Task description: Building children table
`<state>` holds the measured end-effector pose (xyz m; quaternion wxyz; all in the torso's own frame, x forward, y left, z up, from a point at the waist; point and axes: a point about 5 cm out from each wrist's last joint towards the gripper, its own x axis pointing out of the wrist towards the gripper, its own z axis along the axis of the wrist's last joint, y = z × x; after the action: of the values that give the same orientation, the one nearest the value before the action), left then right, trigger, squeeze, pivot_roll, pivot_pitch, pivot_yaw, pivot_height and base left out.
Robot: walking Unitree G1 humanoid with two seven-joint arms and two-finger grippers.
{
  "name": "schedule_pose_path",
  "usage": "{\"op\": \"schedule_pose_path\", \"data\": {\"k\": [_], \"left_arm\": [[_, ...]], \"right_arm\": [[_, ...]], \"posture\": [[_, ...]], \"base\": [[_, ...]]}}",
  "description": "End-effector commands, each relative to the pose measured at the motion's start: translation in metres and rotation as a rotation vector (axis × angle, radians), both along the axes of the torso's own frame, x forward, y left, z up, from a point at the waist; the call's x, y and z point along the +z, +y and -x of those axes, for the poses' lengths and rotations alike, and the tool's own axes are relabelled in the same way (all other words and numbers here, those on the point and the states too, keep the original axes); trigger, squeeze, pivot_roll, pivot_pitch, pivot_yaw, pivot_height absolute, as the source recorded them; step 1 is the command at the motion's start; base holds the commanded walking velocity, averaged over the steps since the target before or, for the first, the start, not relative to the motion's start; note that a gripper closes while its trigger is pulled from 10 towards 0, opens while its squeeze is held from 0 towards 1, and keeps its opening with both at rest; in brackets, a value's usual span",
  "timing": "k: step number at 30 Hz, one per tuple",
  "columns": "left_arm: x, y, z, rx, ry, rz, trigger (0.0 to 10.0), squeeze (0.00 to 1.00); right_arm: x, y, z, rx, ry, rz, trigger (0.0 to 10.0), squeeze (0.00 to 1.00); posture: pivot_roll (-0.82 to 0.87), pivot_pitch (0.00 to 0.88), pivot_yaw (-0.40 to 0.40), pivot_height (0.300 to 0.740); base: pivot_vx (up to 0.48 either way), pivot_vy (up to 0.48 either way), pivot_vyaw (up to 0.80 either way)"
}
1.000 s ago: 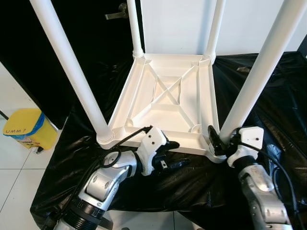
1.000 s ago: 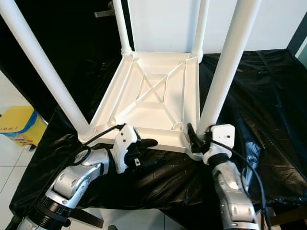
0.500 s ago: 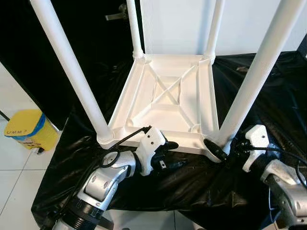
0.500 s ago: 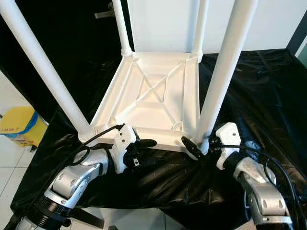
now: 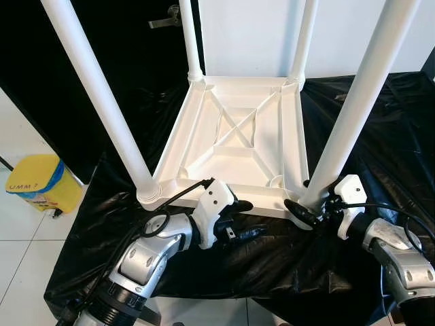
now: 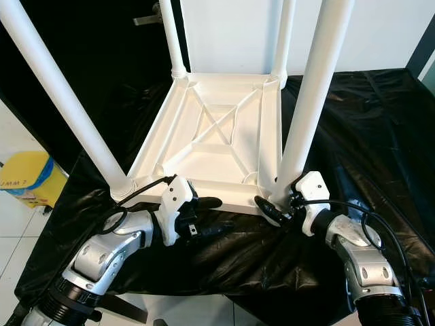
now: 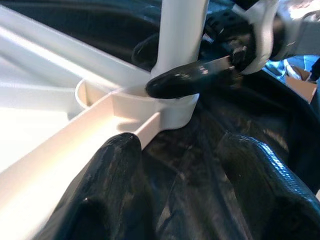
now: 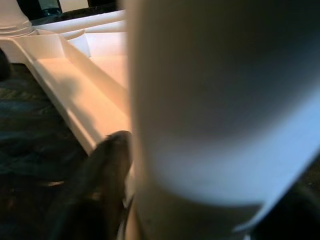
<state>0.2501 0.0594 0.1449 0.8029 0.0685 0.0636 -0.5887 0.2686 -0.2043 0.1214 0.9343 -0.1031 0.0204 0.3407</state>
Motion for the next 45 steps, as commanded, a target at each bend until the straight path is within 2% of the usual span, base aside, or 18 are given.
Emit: {"op": "schedule_pose_path", "data": {"k": [1, 10, 11, 15, 18, 24, 25, 28, 30, 33, 36, 39, 45], "left_arm": [[-0.002, 0.004, 0.001, 0.011, 0.013, -0.010, 10.0, 0.00], [-0.003, 0.004, 0.003, 0.014, 0.017, -0.009, 10.0, 0.00], [-0.004, 0.003, 0.003, 0.014, 0.017, -0.009, 10.0, 0.00], [-0.004, 0.003, 0.003, 0.014, 0.018, -0.009, 10.0, 0.00], [-0.004, 0.004, 0.003, 0.015, 0.019, -0.010, 10.0, 0.00], [-0.004, 0.004, 0.003, 0.016, 0.019, -0.009, 10.0, 0.00], [-0.004, 0.003, 0.004, 0.015, 0.020, -0.008, 10.0, 0.00], [-0.004, 0.003, 0.004, 0.015, 0.020, -0.008, 10.0, 0.00], [-0.005, 0.002, 0.004, 0.014, 0.024, -0.004, 10.0, 0.00], [-0.005, 0.002, 0.003, 0.015, 0.023, -0.002, 10.0, 0.00], [-0.002, 0.002, 0.000, 0.033, 0.017, 0.009, 10.0, 0.00], [-0.002, 0.002, 0.000, 0.038, 0.016, 0.010, 10.0, 0.00], [-0.003, 0.003, 0.002, 0.042, 0.020, 0.008, 10.0, 0.00]], "right_arm": [[-0.005, 0.005, 0.001, 0.018, 0.010, 0.009, 0.0, 0.00], [-0.011, 0.009, 0.005, -0.038, 0.000, -0.018, 0.0, 0.00], [-0.011, 0.009, 0.005, -0.065, -0.011, -0.034, 10.0, 0.00], [-0.009, 0.012, 0.007, -0.147, -0.049, -0.073, 10.0, 0.00], [-0.009, 0.015, 0.010, -0.254, -0.067, -0.086, 10.0, 0.00], [-0.010, 0.013, 0.012, -0.332, -0.068, -0.083, 10.0, 0.00], [-0.011, 0.011, 0.013, -0.406, -0.065, -0.091, 10.0, 0.00], [-0.011, 0.011, 0.013, -0.406, -0.065, -0.091, 10.0, 0.00], [-0.014, 0.013, 0.018, -0.549, -0.062, -0.113, 10.0, 0.00], [-0.016, 0.016, 0.019, -0.619, -0.059, -0.128, 10.0, 0.00], [-0.022, 0.022, 0.021, -0.811, -0.046, -0.139, 10.0, 0.00], [-0.022, 0.025, 0.022, -0.873, -0.049, -0.137, 10.0, 0.00], [-0.020, 0.032, 0.023, -0.896, -0.050, -0.140, 10.0, 0.00]], "posture": [[-0.15, 0.041, 0.046, 0.740], [-0.15, 0.035, 0.039, 0.740], [-0.16, 0.031, 0.037, 0.740], [-0.16, 0.030, 0.037, 0.740], [-0.16, 0.032, 0.035, 0.740], [-0.16, 0.034, 0.036, 0.740], [-0.17, 0.041, 0.034, 0.740], [-0.17, 0.041, 0.034, 0.740], [-0.18, 0.046, 0.033, 0.740], [-0.17, 0.047, 0.031, 0.740], [-0.17, 0.060, 0.026, 0.740], [-0.16, 0.062, 0.025, 0.740], [-0.16, 0.064, 0.025, 0.740]], "base": [[0.000, 0.000, 0.00], [0.000, 0.000, 0.00], [0.000, 0.000, 0.00], [0.000, 0.000, 0.00], [0.000, 0.000, 0.00], [0.000, 0.000, 0.00], [0.000, 0.000, 0.00], [0.000, 0.000, 0.00], [0.000, 0.000, 0.00], [0.000, 0.000, 0.00], [0.000, 0.000, 0.00], [0.000, 0.000, 0.00], [0.000, 0.000, 0.00]]}}
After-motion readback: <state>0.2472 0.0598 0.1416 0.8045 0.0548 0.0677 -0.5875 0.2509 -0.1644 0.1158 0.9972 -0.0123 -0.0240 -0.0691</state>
